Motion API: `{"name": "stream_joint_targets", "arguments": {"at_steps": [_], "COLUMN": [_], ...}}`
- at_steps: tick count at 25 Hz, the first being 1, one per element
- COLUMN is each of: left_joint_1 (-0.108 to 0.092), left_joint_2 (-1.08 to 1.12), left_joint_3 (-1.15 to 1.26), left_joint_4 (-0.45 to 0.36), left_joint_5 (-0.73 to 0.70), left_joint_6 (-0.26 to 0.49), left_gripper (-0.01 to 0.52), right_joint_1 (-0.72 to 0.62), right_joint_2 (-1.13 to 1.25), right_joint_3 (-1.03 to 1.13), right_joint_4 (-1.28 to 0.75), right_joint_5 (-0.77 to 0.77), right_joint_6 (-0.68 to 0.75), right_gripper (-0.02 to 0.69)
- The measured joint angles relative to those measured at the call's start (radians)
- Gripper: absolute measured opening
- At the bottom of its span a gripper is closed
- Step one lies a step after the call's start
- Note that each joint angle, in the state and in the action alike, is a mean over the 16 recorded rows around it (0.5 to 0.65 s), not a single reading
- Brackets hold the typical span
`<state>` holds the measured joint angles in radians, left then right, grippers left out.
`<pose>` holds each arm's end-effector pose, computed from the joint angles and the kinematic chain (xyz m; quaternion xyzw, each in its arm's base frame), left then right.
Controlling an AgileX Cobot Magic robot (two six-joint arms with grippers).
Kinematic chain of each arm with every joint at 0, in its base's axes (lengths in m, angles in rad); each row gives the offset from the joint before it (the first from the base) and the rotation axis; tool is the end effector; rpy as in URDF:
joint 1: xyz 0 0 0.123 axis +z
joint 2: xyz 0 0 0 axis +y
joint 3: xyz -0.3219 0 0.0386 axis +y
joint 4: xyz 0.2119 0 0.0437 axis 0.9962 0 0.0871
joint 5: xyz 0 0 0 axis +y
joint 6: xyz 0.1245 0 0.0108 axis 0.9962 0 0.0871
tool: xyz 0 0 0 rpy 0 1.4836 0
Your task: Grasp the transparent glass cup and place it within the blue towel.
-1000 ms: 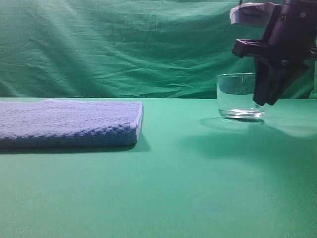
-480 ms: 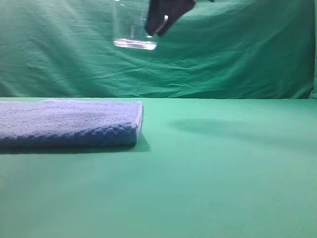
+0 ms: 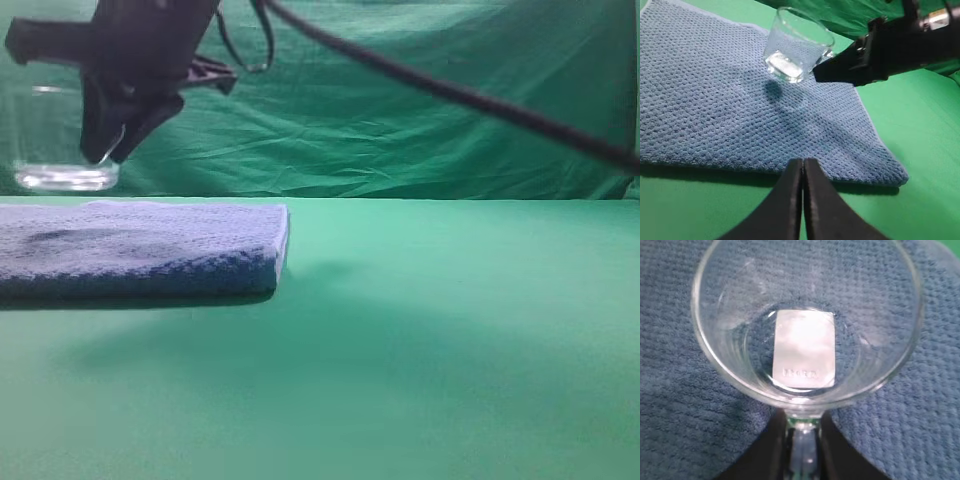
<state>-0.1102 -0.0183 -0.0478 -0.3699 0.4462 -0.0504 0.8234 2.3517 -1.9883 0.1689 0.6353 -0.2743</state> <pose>0.0029 -0.0200 0.1808 -0.0622 0.7912 -0.2091 0.5712 0.3609 0.4078 0.1922 -0.4509 0.8294 0.1542 0.2917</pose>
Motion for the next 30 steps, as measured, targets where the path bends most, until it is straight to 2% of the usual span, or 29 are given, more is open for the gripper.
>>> {"name": "stream_joint_targets", "arguments": {"at_steps": [5,9,13,18,22,25,30], "left_joint_1": [0.0,0.0,0.0,0.0,0.0,0.0,0.0], "left_joint_2": [0.0,0.0,0.0,0.0,0.0,0.0,0.0], "left_joint_3": [0.0,0.0,0.0,0.0,0.0,0.0,0.0], "left_joint_4": [0.0,0.0,0.0,0.0,0.0,0.0,0.0], "left_joint_5": [0.0,0.0,0.0,0.0,0.0,0.0,0.0], "left_joint_6": [0.0,0.0,0.0,0.0,0.0,0.0,0.0], "left_gripper": [0.0,0.0,0.0,0.0,0.0,0.0,0.0], "right_joint_1": [-0.012,-0.033,-0.061,-0.098,-0.118,-0.127,-0.134], "right_joint_2": [-0.014,-0.067,-0.143,-0.266,-0.377,-0.473,-0.671], "right_joint_3": [-0.012,-0.021,-0.028,0.001,0.079,0.18,0.435], "right_joint_4": [-0.012,-0.022,-0.033,-0.041,-0.046,-0.043,-0.025], "right_joint_5": [0.073,0.178,0.32,0.468,0.515,0.501,0.38], "right_joint_6": [0.016,0.033,0.051,0.068,0.073,0.075,0.078], "right_gripper": [0.376,0.404,0.33,0.157,0.04,0.006,0.0]}}
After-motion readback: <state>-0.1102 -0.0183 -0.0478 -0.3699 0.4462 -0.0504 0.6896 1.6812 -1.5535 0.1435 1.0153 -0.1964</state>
